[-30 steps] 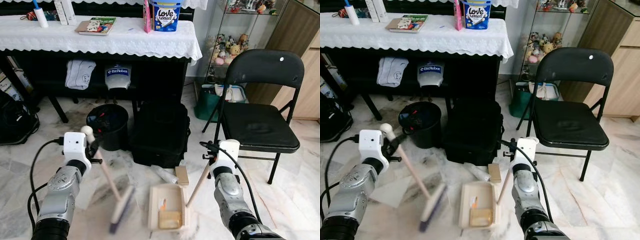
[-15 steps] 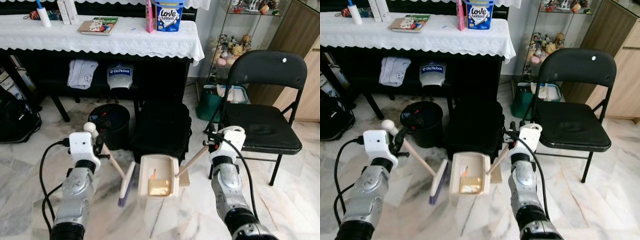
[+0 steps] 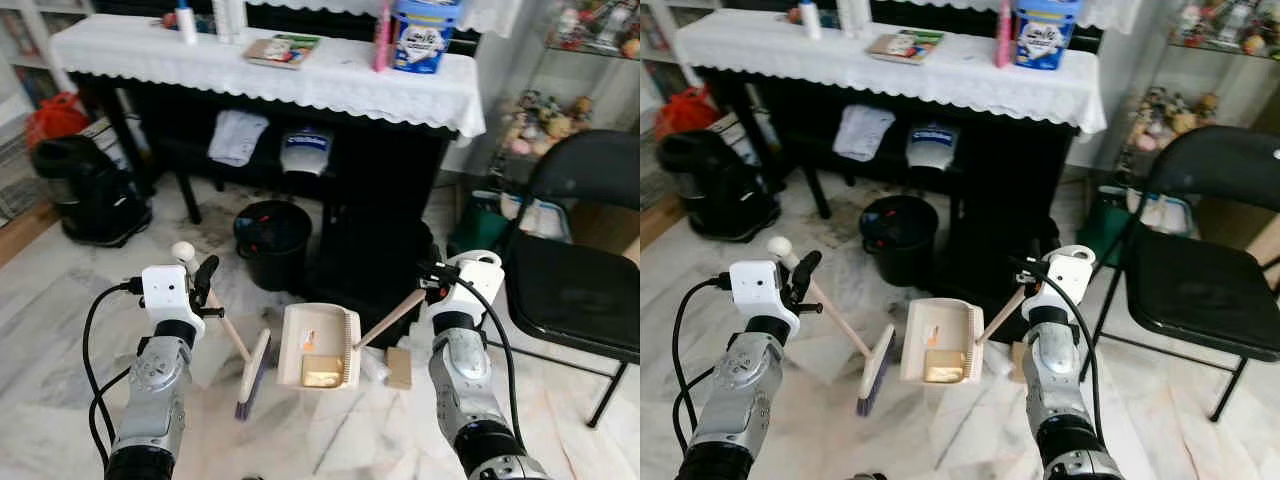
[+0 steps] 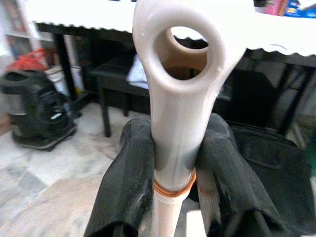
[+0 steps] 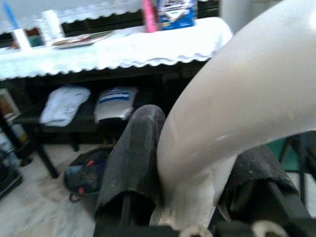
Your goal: Sweep floor
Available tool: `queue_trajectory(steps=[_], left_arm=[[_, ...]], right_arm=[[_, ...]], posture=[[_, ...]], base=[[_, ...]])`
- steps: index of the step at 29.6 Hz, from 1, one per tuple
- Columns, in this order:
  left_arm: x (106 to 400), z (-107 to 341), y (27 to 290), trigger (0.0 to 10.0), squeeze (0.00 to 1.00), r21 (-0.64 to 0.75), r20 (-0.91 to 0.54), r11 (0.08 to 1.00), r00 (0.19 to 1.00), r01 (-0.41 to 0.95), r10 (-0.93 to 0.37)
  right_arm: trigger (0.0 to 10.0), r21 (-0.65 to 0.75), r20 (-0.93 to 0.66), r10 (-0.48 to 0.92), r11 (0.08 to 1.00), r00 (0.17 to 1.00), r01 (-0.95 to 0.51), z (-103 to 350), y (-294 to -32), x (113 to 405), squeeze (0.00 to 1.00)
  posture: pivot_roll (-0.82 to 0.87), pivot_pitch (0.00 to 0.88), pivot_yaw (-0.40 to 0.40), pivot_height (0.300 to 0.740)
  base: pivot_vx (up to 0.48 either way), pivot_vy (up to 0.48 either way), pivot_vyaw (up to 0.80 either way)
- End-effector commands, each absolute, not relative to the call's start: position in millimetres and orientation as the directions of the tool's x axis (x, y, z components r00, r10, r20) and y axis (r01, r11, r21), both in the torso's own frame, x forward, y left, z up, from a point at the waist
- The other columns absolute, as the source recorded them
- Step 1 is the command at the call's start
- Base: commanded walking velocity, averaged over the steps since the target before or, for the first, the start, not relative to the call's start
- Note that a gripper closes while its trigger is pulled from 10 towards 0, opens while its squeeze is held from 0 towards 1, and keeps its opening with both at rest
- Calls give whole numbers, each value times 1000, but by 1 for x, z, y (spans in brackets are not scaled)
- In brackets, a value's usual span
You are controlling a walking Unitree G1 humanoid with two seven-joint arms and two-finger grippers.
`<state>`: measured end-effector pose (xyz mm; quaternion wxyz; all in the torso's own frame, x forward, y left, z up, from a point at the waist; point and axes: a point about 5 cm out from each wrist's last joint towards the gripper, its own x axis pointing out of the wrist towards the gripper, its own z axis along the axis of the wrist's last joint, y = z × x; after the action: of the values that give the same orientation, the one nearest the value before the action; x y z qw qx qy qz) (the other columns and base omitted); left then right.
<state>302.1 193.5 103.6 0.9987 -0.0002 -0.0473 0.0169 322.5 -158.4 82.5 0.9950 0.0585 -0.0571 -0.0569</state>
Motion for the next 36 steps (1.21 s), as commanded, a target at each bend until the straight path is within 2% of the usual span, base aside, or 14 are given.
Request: queue_trajectory(steps=[1,7,36], left_arm=[[304,118,195,10000,0,25,166,999,985,-40,35],[305,118,198,10000,0,17,165,997,983,-81,77],[308,117,198,10000,0,24,162,991,979,-129,123]], right_arm=[[10000,153,167,-130,983,977,104,97,-158,326,0],[10000,157,165,-126,982,978,100,97,-156,325,0],[10000,134,194,-123,986,973,98,110,-163,324,0]], posture=[[21,0,-12,740],[17,0,-7,740],[4,0,-19,740]], base=[[0,0,794],[0,0,795],[0,0,800]])
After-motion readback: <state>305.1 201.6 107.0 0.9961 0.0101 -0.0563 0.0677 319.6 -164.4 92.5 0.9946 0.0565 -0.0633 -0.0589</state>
